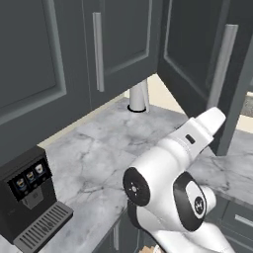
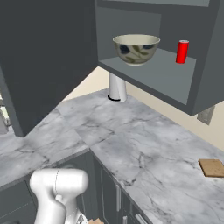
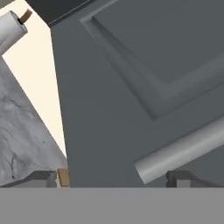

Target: Pick the mug and place it in the sink. Pick the bowl and place it in the open cabinet and then close the cabinet.

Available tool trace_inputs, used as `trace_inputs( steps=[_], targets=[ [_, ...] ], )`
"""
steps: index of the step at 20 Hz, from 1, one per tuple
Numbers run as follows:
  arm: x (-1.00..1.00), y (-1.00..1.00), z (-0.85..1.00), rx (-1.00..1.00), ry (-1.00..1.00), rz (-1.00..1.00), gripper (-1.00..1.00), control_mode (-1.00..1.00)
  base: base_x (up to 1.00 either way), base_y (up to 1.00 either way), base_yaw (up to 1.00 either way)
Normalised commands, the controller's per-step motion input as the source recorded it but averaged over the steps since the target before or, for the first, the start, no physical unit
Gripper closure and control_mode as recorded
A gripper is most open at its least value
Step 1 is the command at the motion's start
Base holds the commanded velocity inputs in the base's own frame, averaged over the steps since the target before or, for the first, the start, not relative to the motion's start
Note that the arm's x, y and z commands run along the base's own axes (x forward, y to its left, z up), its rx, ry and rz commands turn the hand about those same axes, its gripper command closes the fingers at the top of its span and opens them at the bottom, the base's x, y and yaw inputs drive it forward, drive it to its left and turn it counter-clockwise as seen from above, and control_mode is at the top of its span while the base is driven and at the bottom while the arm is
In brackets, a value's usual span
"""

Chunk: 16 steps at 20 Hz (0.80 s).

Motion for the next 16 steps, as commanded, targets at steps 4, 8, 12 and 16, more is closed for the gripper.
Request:
trace_inputs(
  steps=[4, 8, 12, 16],
  targets=[
    [0.01, -0.74, 0.0, 0.09, 0.0, 0.0, -1.0, -1.0, 0.0, 0.0, 0.0],
    [0.09, -0.76, 0.0, 0.09, 0.0, 0.0, -1.0, -1.0, 0.0, 0.0, 0.0],
    [0.19, -0.77, 0.0, 0.08, 0.0, 0.0, -1.0, -1.0, 0.0, 0.0, 0.0],
    [0.25, -0.77, 0.0, 0.08, 0.0, 0.0, -1.0, -1.0, 0.0, 0.0, 0.0]
  ],
)
